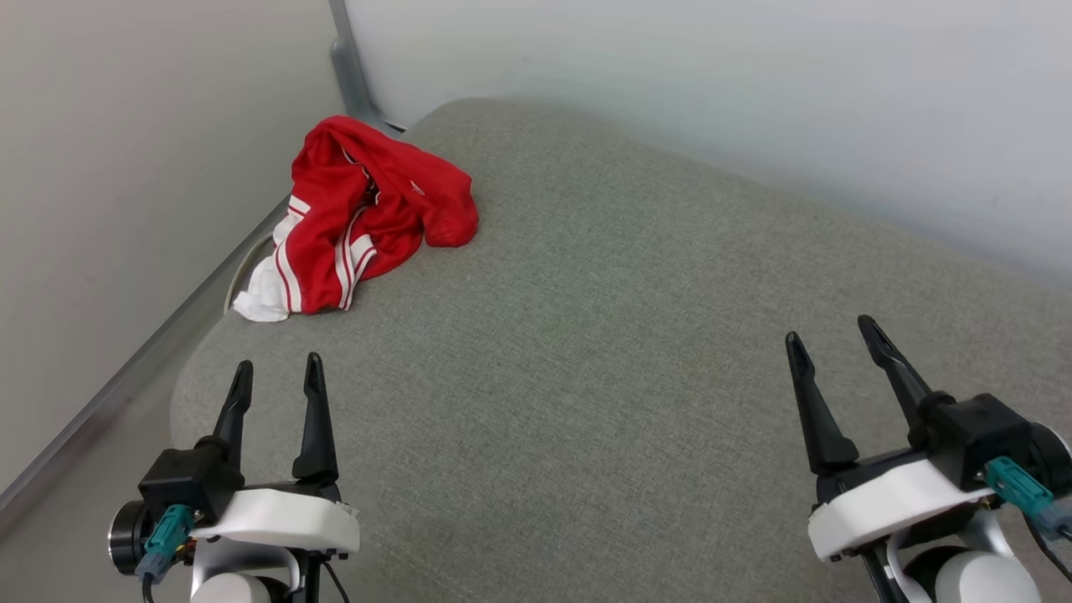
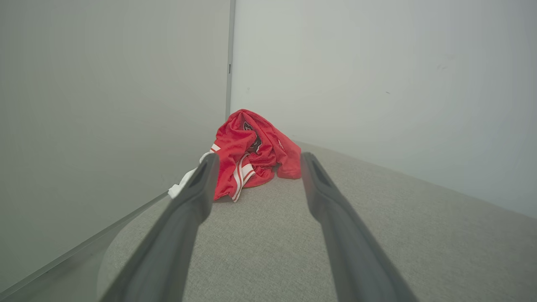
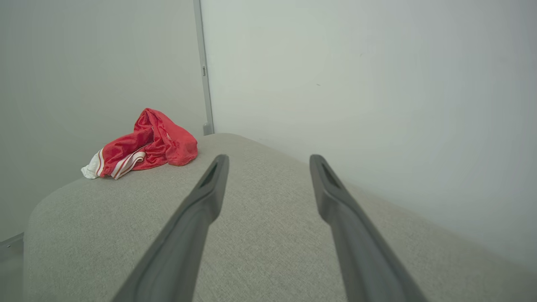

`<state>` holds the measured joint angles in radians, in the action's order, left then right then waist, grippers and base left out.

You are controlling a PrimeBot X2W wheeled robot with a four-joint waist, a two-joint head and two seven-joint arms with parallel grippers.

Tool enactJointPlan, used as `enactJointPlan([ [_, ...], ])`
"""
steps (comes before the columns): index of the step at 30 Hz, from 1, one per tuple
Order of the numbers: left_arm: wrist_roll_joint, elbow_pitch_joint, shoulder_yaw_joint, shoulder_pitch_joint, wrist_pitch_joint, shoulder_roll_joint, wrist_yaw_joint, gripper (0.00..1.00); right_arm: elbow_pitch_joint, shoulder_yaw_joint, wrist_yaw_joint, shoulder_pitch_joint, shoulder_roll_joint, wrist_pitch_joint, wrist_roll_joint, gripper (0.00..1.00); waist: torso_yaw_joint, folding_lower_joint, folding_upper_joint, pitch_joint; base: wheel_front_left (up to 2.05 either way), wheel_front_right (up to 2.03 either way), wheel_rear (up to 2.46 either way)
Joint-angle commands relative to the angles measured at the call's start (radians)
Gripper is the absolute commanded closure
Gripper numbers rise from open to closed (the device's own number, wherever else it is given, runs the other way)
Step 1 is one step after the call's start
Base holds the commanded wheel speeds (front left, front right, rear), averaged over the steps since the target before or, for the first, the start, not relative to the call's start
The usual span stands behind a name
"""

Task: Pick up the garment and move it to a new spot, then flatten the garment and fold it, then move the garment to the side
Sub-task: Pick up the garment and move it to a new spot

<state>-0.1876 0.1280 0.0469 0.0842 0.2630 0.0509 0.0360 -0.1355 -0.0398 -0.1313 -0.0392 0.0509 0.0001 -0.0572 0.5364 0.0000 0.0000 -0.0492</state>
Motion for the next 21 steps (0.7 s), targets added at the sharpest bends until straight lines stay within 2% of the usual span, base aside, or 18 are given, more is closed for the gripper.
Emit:
enactJointPlan([
  [1, -0.008, -0.015, 0.004, -0.016, 0.003, -0.001, -0.01, 0.0, 0.005, -0.013, 0.001, -0.024, -0.001, 0.002, 0.007, 0.0, 0.007, 0.0, 0.0, -0.011, 0.0, 0.0, 0.0],
  [14, -0.015, -0.054, 0.014, -0.03, 0.003, -0.001, -0.034, 0.0, 0.062, -0.045, 0.001, -0.087, 0.006, -0.012, 0.002, 0.0, 0.013, 0.0, 0.0, -0.026, 0.0, 0.0, 0.0],
  [21, -0.007, -0.011, 0.04, 0.035, 0.003, -0.001, -0.004, 0.0, 0.059, -0.023, 0.001, -0.066, 0.005, -0.015, 0.007, 0.0, 0.009, 0.0, 0.0, -0.029, 0.0, 0.0, 0.0],
])
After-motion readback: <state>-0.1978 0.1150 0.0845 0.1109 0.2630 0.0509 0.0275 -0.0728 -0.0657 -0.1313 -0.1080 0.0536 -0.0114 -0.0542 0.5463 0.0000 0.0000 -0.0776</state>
